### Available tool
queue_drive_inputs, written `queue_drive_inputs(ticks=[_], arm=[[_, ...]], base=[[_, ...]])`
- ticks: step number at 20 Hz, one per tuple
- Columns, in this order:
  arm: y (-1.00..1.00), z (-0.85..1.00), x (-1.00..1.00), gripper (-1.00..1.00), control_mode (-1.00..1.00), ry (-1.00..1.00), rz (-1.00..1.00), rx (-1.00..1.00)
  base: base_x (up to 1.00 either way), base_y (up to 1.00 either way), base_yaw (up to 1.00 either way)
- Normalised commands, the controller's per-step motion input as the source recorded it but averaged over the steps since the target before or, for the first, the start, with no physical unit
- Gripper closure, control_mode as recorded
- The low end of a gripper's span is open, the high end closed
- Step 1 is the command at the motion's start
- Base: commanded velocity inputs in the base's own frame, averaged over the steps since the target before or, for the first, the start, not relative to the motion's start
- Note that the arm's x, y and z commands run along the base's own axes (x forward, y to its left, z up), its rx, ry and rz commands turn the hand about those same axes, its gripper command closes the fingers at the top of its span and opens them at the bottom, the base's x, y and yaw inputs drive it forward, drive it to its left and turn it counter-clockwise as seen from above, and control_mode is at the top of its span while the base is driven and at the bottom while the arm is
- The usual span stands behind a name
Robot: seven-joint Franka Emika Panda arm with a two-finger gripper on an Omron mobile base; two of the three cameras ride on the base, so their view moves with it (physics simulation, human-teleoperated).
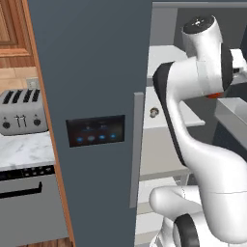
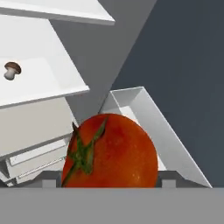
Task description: Place the cold items (tomato and mushroom) from the fridge in one tupperware on the dining counter. Place the warm items (kebab skewer and hot dog) in the stove area in another tupperware.
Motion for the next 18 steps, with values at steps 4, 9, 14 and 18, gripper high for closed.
queue_drive_inputs(ticks=[4, 9, 14, 18], arm=[[0.17, -0.62, -0.72, 1.00, -1.00, 0.01, 0.00, 0.40], [0.21, -0.78, -0.34, 1.00, -1.00, 0.00, 0.01, 0.41], [0.22, -0.50, -0.04, 1.00, -1.00, -0.07, 0.09, 0.28], [0.27, -0.64, 0.00, 1.00, -1.00, 0.00, 0.14, 0.12]], base=[[0.00, 0.00, 0.00], [0.00, 0.00, 0.00], [0.00, 0.00, 0.00], [0.00, 0.00, 0.00]])
